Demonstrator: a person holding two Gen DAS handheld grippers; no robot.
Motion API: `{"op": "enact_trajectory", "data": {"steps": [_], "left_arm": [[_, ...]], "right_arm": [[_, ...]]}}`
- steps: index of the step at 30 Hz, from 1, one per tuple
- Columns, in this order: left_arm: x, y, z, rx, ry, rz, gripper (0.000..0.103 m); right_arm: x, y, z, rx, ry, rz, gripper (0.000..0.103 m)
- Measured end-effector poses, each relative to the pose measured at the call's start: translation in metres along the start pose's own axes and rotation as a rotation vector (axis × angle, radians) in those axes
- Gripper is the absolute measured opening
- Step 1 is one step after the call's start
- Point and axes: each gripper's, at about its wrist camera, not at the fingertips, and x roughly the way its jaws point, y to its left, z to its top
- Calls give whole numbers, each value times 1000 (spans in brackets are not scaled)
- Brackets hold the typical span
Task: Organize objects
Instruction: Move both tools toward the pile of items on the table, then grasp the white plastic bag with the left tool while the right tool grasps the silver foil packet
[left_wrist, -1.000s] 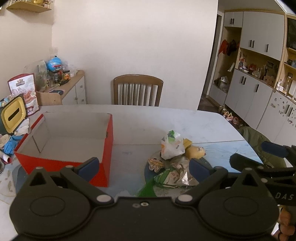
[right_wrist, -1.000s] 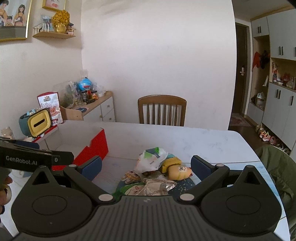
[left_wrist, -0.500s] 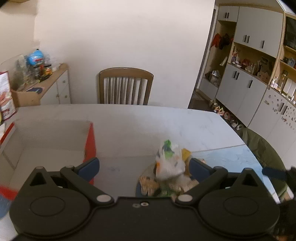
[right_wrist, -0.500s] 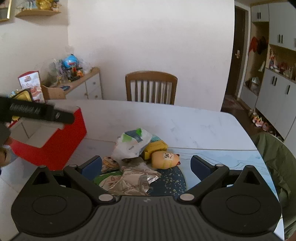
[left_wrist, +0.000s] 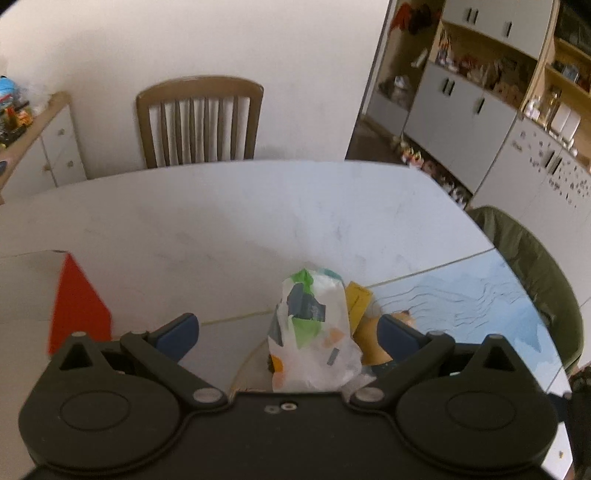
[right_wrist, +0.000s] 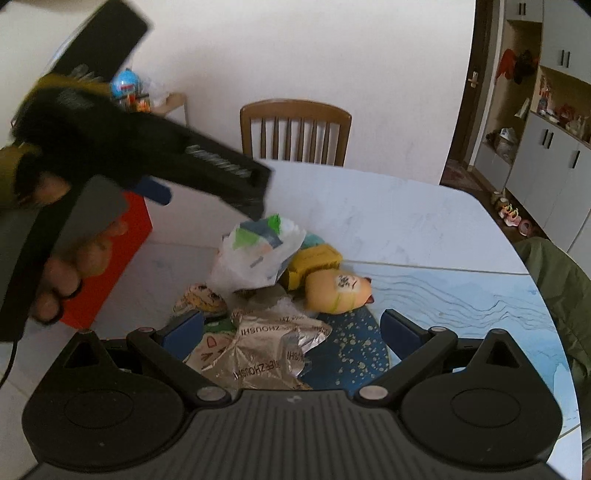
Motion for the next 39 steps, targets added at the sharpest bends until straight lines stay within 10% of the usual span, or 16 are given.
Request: {"op": "enact_trajectory", "data": {"steps": [22, 39], "left_arm": [[85, 4, -6, -20, 191, -61, 98], [88, 9, -8, -60, 188, -121, 56]], "right_arm": [[55, 17, -7, 80, 126, 2, 87], [52, 16, -9, 123, 146, 3, 51]]}}
